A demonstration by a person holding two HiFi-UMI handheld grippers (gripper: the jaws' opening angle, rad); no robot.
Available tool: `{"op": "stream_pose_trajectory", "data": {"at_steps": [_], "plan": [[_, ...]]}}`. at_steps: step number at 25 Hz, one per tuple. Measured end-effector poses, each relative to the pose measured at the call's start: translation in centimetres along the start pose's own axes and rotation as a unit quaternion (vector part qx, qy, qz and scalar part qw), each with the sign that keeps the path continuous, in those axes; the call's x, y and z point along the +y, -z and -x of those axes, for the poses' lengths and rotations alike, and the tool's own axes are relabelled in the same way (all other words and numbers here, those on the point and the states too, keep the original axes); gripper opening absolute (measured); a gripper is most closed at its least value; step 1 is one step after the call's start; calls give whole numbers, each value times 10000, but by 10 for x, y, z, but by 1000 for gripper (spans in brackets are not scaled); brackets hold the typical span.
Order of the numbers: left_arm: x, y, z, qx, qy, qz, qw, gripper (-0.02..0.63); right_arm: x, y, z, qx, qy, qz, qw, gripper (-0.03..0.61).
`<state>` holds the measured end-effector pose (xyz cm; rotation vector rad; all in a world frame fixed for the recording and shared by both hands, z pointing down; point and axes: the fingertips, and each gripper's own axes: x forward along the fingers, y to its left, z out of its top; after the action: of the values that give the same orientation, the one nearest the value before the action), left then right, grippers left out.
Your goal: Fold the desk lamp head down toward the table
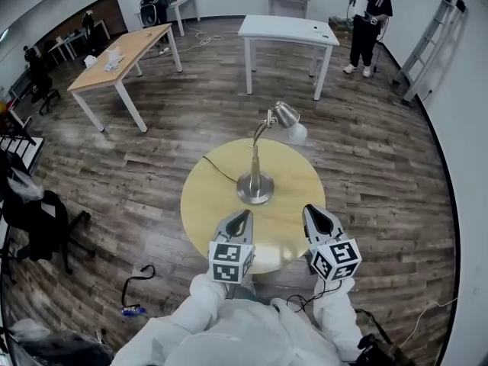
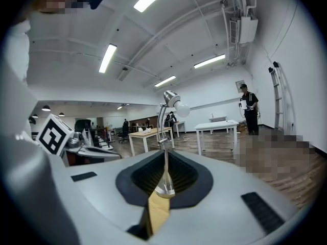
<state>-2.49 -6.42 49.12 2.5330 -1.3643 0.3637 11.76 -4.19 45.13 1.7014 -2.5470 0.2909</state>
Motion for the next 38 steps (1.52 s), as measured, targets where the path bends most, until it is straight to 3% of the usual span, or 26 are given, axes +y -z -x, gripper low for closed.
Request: {"op": "stream_pose_trajectory", "data": {"at_steps": [2,4,8,11,15,20,24,27,30,34,38], "plan": [[7,-3,-13,27,-23,-67,10000,2,5,-4,-9,92,-300,42,9995,25],[15,-4,-28,91,-90,-183,9998,2,7,-13,-19,132,-503,196,9985,89],[35,6,-68,317,-179,-378,9986,5,4,-33,-42,-5,-597,357,9976,91],[49,13,-94,389,-34,-596,9975,66,4,-39,-54,-15,-658,408,9970,91],[72,3,-125,282,20,-951,9951,98,7,-68,-60,-275,-880,197,9955,91],[84,-6,-164,270,127,-1048,9940,135,10,-102,-75,-424,-1034,627,9918,122],[85,-8,-169,157,350,-1027,9940,140,2,-117,-81,-453,-918,861,9910,139],[76,-7,-165,196,923,-966,9908,140,-8,-129,-81,-428,-907,1052,9894,155],[67,-9,-172,226,1042,-1294,9858,149,-19,-141,-79,-456,-986,1213,9866,167],[68,-15,-197,301,783,-1392,9867,172,-31,-160,-96,-361,-1382,1591,9769,173],[57,-19,-204,323,677,-1421,9870,170,-25,-174,-122,22,-2105,2022,9565,196]]}}
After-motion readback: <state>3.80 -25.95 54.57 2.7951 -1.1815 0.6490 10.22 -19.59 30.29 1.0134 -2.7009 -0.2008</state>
